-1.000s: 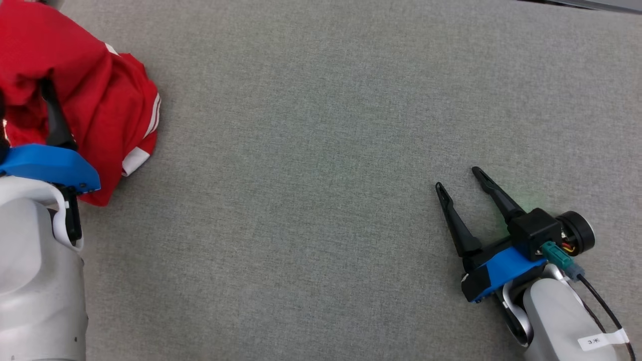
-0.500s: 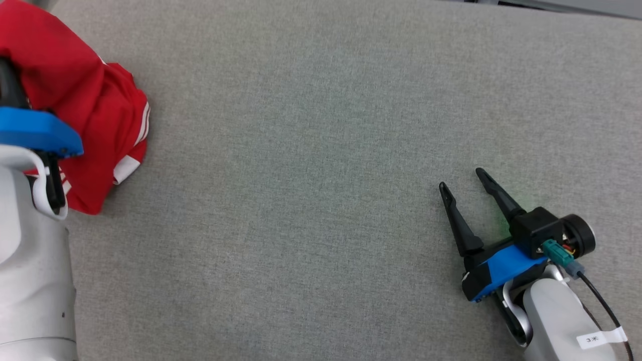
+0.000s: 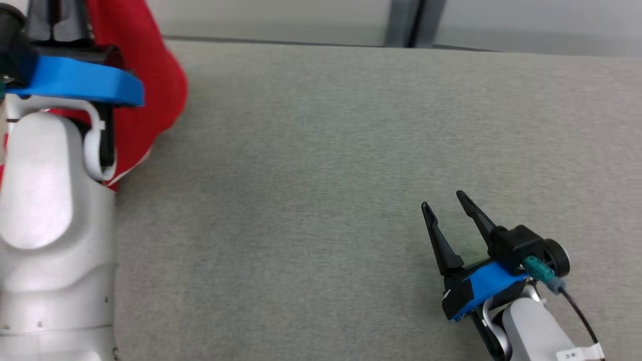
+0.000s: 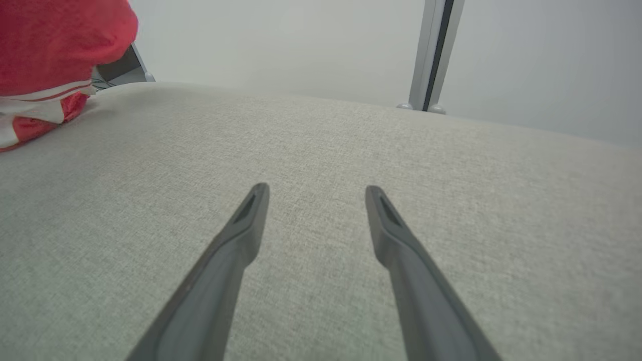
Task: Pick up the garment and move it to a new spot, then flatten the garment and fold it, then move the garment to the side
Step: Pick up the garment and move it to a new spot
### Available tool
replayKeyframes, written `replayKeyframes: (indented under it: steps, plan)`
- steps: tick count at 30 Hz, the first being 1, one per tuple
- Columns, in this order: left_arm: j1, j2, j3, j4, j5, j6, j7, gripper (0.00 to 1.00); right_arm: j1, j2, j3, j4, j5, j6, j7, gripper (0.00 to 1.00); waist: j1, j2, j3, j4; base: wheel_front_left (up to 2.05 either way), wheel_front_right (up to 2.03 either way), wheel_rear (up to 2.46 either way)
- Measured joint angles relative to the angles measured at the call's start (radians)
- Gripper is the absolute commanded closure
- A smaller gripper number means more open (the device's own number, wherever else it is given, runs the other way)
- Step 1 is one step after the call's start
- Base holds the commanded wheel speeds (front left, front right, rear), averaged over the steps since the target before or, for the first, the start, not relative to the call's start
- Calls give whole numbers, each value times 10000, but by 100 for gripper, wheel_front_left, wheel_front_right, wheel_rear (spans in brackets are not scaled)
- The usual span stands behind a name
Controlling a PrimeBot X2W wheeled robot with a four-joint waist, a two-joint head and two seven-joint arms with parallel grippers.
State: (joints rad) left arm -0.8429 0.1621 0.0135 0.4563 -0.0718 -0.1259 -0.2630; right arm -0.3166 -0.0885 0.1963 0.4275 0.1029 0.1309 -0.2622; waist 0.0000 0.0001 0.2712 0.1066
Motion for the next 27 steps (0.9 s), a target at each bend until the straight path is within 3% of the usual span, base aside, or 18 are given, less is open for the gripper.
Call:
replayKeyframes:
  steps: [14,21,22,23,24,27]
  plan:
    - [635,-1005,-2798,-284,-1022,-38,0,100,245,261,96,46,56,0,2,0,0,-1,-499,-2672,0,0,0]
    - [1126,-1104,-3565,61,-1490,-38,0,100,314,318,230,40,121,0,0,0,0,-1,-552,-3569,0,0,0]
    - [1257,-1106,-3745,90,-1593,-38,0,90,325,322,221,42,132,0,2,0,0,-1,-561,-3668,0,0,0]
    - [1400,-1110,-3868,176,-1691,-13,0,50,333,330,236,40,132,0,0,0,0,-1,-573,-3746,0,0,0]
    - [1575,-1120,-3952,251,-1781,63,0,0,337,332,230,38,142,0,2,0,0,-1,-590,-3802,0,0,0]
    - [2097,-1133,-4056,654,-2079,368,0,0,360,343,151,33,144,0,0,0,0,-2,-644,-3779,0,0,0]
